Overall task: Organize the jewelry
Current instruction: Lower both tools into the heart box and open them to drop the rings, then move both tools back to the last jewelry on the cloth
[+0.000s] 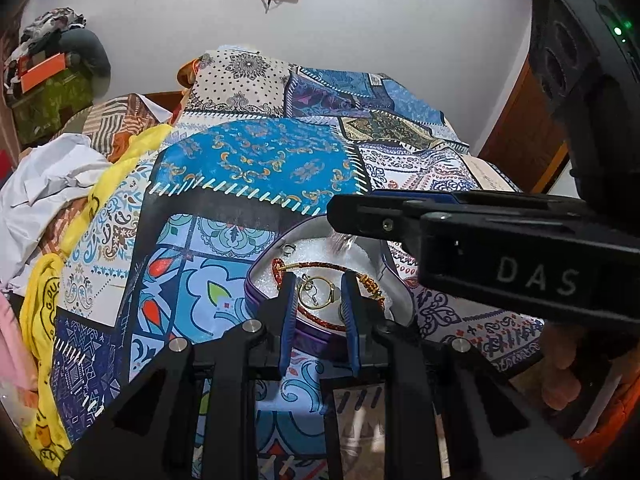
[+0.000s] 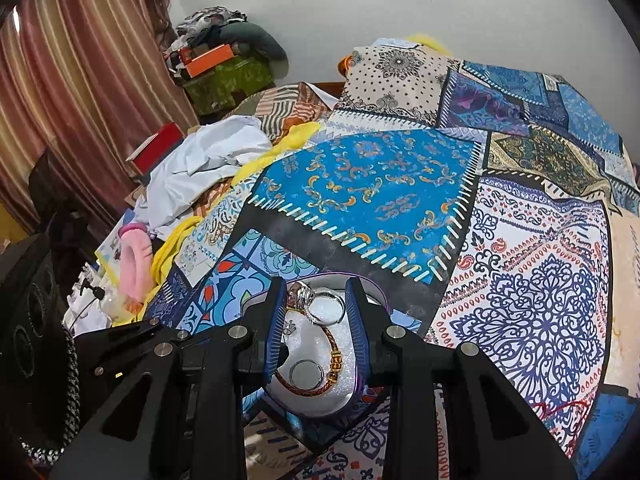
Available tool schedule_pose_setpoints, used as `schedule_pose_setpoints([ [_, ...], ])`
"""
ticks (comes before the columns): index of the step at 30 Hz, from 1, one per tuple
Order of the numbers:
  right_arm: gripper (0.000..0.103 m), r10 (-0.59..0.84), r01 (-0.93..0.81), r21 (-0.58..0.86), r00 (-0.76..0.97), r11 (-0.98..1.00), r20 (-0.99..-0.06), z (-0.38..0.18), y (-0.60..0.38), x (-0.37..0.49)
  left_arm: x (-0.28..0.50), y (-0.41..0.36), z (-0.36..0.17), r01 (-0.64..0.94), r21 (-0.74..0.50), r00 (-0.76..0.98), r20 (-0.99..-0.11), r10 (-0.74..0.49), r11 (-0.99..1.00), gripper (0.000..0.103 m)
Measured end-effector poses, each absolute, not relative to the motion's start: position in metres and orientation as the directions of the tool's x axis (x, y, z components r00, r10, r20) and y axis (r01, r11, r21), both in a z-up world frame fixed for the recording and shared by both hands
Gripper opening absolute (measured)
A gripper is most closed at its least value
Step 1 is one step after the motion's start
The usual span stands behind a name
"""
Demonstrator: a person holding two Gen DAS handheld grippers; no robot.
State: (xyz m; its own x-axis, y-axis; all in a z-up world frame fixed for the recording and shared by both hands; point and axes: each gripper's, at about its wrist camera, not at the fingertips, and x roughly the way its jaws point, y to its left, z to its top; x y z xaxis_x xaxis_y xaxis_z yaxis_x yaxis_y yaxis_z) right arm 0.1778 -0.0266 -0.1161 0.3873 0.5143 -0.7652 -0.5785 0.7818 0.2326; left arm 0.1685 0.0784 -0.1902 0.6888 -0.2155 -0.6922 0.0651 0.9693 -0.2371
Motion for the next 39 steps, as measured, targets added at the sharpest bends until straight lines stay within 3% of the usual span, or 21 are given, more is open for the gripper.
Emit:
schedule_pose_setpoints([
  [5, 0.033, 0.502, -0.583, 0.202, 0.415, 0.787, -0.759, -0.109, -0.028, 0.173, 0.167, 0.074, -0.184, 0.068, -0.216, 0.695, -0.69, -0.201, 0.974, 0.021],
  [31, 0.037, 0.435, -0.484, 0.113, 0.629, 0.868, -0.644, -0.039, -0.114, 0.129, 0.132, 0.048, -0.104, 0.058, -0.16, 0.792, -0.594, -0.144, 0.985, 0.022],
  [35, 0.041, 0.405, -0.445, 0.104, 0.662, 0.889, -0.631, -0.035, -0.137, 0.125, 0.133, 0.034, -0.098, 0.077, -0.15, 0.796, -0.586, -0.152, 0.986, 0.029],
  [39, 0.041, 0.377, -0.404, 0.108, 0.68, 0.908, -0.629, -0.034, -0.159, 0.125, 0.137, 0.019, -0.098, 0.102, -0.143, 0.786, -0.595, -0.168, 0.984, 0.029],
])
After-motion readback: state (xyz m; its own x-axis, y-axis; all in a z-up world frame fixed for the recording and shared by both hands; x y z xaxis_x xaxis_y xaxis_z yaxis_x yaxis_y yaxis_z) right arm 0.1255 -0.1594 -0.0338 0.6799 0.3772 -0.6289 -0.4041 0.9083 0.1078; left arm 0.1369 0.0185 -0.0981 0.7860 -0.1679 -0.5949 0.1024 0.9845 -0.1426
